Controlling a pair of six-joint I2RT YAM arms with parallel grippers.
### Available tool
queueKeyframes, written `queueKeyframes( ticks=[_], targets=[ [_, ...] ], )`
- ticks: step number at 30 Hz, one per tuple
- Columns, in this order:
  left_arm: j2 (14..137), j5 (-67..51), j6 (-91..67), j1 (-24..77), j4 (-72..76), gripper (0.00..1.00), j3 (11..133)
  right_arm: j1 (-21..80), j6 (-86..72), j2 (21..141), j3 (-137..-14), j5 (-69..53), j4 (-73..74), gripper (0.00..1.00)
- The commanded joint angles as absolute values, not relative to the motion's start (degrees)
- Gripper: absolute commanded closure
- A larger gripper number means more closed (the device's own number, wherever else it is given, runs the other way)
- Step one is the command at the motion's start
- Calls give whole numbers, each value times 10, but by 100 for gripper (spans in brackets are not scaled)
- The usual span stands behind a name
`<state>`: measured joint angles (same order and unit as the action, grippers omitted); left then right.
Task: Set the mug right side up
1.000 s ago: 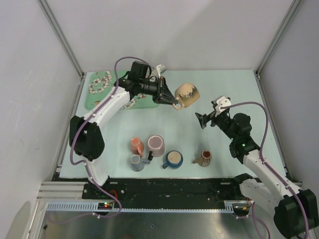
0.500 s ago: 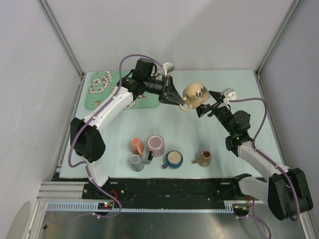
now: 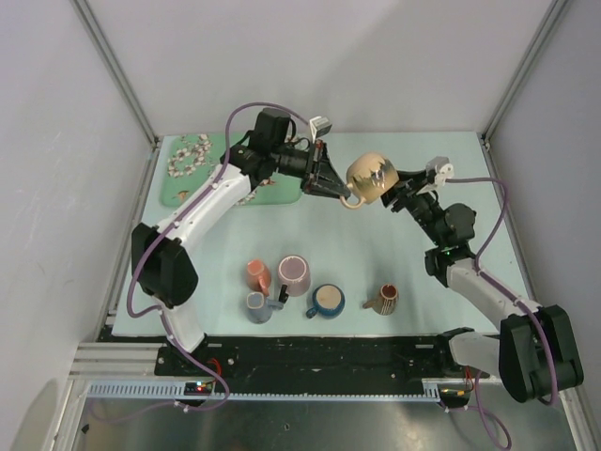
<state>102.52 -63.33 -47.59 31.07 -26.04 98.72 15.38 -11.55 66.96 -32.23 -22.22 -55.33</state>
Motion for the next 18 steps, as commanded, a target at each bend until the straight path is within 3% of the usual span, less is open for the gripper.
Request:
queueKeyframes(
  ticks=[1, 3, 7, 10, 13, 18],
  targets=[
    [983, -687, -469, 312, -217, 91, 995, 150, -144, 647, -353, -240, -520, 69],
    [986, -676, -451, 294, -217, 68, 989, 152, -143, 627, -353, -231, -458, 91],
    [989, -633, -413, 258, -217, 33, 973, 166, -137, 595, -353, -208, -335, 99],
    [991, -601, -384, 240, -217, 22, 966, 183, -139, 582, -353, -164, -257, 100],
    [989, -556, -344, 226, -217, 6, 966, 191, -175, 583, -362, -100, -179, 100],
    [979, -355, -152, 230, -321, 2, 1037, 220, -249, 634, -456, -3, 69, 100]
  ],
)
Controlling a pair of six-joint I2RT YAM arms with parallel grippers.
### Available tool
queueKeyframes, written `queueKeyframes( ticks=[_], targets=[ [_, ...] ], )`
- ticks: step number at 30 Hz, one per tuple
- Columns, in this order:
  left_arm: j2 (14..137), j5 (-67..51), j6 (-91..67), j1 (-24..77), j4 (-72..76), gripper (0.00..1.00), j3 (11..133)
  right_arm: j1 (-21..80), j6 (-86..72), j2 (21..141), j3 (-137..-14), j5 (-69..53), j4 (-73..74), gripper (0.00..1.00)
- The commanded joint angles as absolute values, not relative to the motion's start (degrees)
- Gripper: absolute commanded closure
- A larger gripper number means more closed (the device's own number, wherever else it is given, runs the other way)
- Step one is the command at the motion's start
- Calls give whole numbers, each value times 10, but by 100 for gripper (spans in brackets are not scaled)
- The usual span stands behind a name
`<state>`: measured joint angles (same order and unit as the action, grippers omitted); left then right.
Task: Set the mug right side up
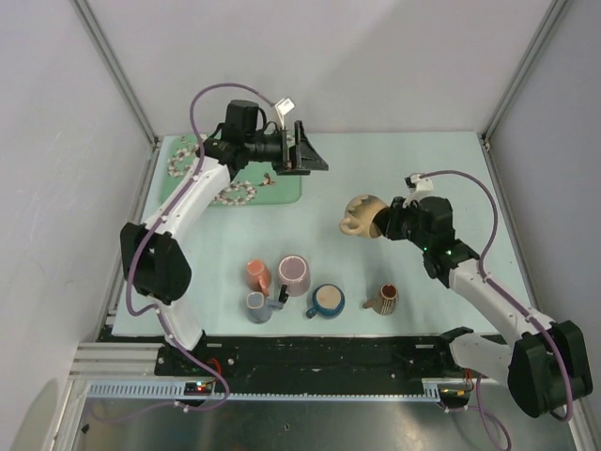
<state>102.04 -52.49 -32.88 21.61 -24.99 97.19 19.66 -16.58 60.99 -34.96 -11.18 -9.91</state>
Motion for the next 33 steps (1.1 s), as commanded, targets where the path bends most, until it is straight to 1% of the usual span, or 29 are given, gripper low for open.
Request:
queueKeyframes(
  ticks=[1, 3, 6, 11, 16, 18, 19, 21, 22, 24, 26, 30, 33],
  targets=[
    [978, -301, -96, 238, -353, 2, 1057, 229, -261, 651, -482, 14, 113, 100],
    [975, -233, -13, 260, -393, 3, 1080, 243, -286, 702, -552, 26, 207, 100],
    [967, -176, 69, 293, -428, 2, 1089, 252, -307, 782, -632, -3, 304, 100],
    [962, -118, 111, 342, -442, 0, 1068, 262, -326, 881, -722, -45, 358, 100],
    [970, -80, 133, 378, -435, 0, 1034, 282, -332, 939, -785, -73, 374, 100],
    [969, -91, 151, 380, -431, 4, 1017, 282, -336, 950, -794, -95, 368, 100],
    [967, -109, 165, 375, -430, 8, 1011, 280, -337, 953, -797, -106, 364, 100],
    [954, -181, 224, 359, -431, 16, 989, 275, -330, 962, -810, -124, 372, 100],
    [945, -206, 276, 354, -431, 18, 974, 272, -325, 967, -823, -130, 382, 100],
    [938, -215, 368, 349, -433, 20, 955, 270, -316, 981, -849, -135, 409, 100],
    [940, -219, 420, 348, -434, 24, 945, 272, -314, 990, -866, -138, 420, 100],
    [947, -256, 453, 354, -438, 32, 941, 279, -314, 1005, -895, -140, 423, 100],
    [950, -272, 472, 355, -454, 34, 939, 280, -311, 1016, -914, -141, 431, 100]
  ],
)
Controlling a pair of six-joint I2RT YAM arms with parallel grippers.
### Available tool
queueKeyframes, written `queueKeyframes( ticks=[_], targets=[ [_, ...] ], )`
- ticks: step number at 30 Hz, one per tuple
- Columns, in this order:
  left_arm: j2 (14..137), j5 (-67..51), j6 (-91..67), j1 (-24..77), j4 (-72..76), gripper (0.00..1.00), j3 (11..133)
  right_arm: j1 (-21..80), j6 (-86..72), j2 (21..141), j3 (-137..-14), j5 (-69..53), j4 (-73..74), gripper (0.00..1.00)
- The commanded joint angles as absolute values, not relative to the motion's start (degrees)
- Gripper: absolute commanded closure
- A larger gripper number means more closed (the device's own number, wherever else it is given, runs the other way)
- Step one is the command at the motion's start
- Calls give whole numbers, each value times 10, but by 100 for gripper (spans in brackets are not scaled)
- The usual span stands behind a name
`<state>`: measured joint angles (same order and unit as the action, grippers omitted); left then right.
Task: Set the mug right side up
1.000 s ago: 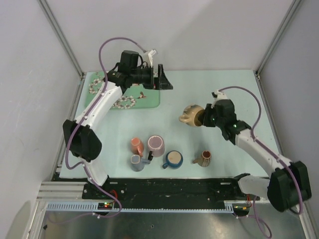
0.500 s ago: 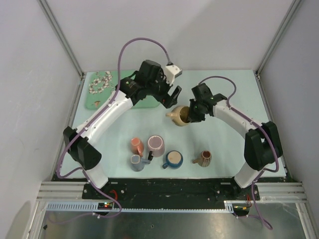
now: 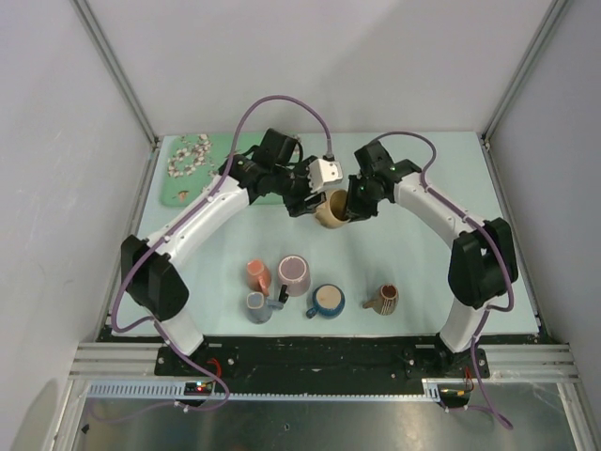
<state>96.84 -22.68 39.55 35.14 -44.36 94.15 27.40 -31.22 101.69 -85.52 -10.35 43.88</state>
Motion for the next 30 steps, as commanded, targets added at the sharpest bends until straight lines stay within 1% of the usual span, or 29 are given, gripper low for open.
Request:
queueKeyframes(
  ticks=[1, 4, 8, 10, 11, 12, 13, 14, 15, 16, 17, 18, 19, 20, 21, 22, 23, 25, 30],
  targets=[
    [951, -273, 480, 355, -461, 34, 933, 280, -310, 1019, -920, -141, 433, 100],
    [955, -265, 494, 356, -467, 37, 920, 284, -307, 1024, -935, -139, 439, 100],
    [959, -246, 505, 355, -467, 48, 916, 291, -302, 1028, -956, -140, 450, 100],
    [959, -243, 506, 352, -466, 64, 919, 292, -300, 1028, -958, -139, 450, 100],
    [959, -244, 505, 350, -466, 79, 922, 293, -299, 1027, -959, -136, 450, 100],
    [959, -244, 503, 349, -466, 90, 925, 293, -298, 1027, -959, -135, 450, 100],
    [959, -246, 498, 347, -466, 95, 928, 293, -297, 1027, -959, -136, 449, 100],
    [959, -247, 495, 346, -466, 97, 930, 293, -297, 1029, -959, -136, 449, 100],
    [959, -247, 492, 345, -465, 98, 932, 293, -296, 1030, -960, -139, 448, 100],
    [960, -245, 490, 344, -463, 99, 932, 293, -295, 1032, -961, -142, 447, 97],
    [961, -239, 481, 342, -459, 100, 931, 293, -294, 1033, -962, -145, 446, 91],
    [962, -229, 470, 338, -447, 100, 930, 292, -293, 1032, -962, -148, 445, 76],
    [964, -221, 450, 330, -435, 100, 928, 290, -293, 1031, -962, -153, 442, 60],
    [967, -215, 432, 320, -415, 100, 928, 286, -294, 1028, -960, -157, 437, 32],
    [970, -211, 408, 302, -398, 100, 929, 282, -295, 1025, -957, -160, 433, 16],
    [975, -208, 388, 287, -379, 100, 934, 277, -296, 1021, -954, -161, 427, 9],
    [981, -205, 364, 266, -365, 100, 941, 274, -297, 1017, -951, -160, 422, 4],
    [999, -201, 322, 221, -343, 100, 959, 264, -298, 1008, -946, -154, 415, 1],
    [1034, -179, 193, 73, -214, 100, 964, 243, -312, 958, -886, -140, 363, 1]
  ],
)
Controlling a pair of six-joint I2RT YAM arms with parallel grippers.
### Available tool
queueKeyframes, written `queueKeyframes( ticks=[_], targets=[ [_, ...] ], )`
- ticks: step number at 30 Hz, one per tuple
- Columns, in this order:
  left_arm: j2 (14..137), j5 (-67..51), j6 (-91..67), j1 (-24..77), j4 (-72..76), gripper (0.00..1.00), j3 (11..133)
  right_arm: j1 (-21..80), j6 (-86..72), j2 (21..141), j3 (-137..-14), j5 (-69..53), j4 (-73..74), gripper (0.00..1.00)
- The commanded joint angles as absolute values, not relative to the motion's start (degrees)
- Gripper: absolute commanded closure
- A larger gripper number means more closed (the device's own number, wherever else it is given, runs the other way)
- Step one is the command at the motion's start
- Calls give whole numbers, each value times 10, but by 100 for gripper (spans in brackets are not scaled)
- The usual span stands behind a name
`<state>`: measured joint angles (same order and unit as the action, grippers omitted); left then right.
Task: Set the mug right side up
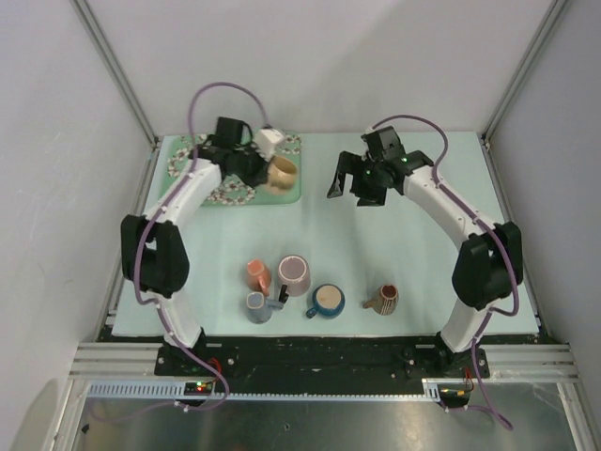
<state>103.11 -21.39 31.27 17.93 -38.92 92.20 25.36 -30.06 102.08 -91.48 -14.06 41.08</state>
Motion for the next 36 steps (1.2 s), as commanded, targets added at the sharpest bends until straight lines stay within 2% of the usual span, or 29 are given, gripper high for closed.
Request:
queueKeyframes(
  ticks=[1, 6, 13, 20, 26, 27, 30, 31, 34, 36],
  targets=[
    [1044, -164, 180, 51, -190, 100, 963, 241, -312, 950, -872, -139, 352, 1],
    [1105, -145, 143, -54, -134, 100, 989, 243, -299, 946, -844, -137, 335, 1],
    [1206, -173, 149, -138, -117, 100, 1072, 256, -287, 957, -843, -128, 334, 1],
    [1270, -212, 185, -154, -113, 100, 1109, 263, -279, 959, -853, -107, 340, 1],
    [1296, -190, 187, -155, -117, 99, 1124, 265, -269, 963, -872, -99, 346, 0],
    [1291, -187, 194, -155, -118, 93, 1118, 265, -268, 962, -873, -97, 347, 1],
    [1275, -177, 220, -155, -125, 66, 1087, 266, -260, 959, -876, -90, 353, 1],
    [1270, -172, 232, -156, -129, 60, 1078, 267, -258, 957, -874, -87, 354, 1],
    [1257, -167, 263, -157, -145, 46, 1055, 269, -253, 950, -867, -84, 356, 1],
    [1255, -166, 278, -156, -156, 41, 1051, 270, -249, 946, -864, -83, 357, 1]
  ],
)
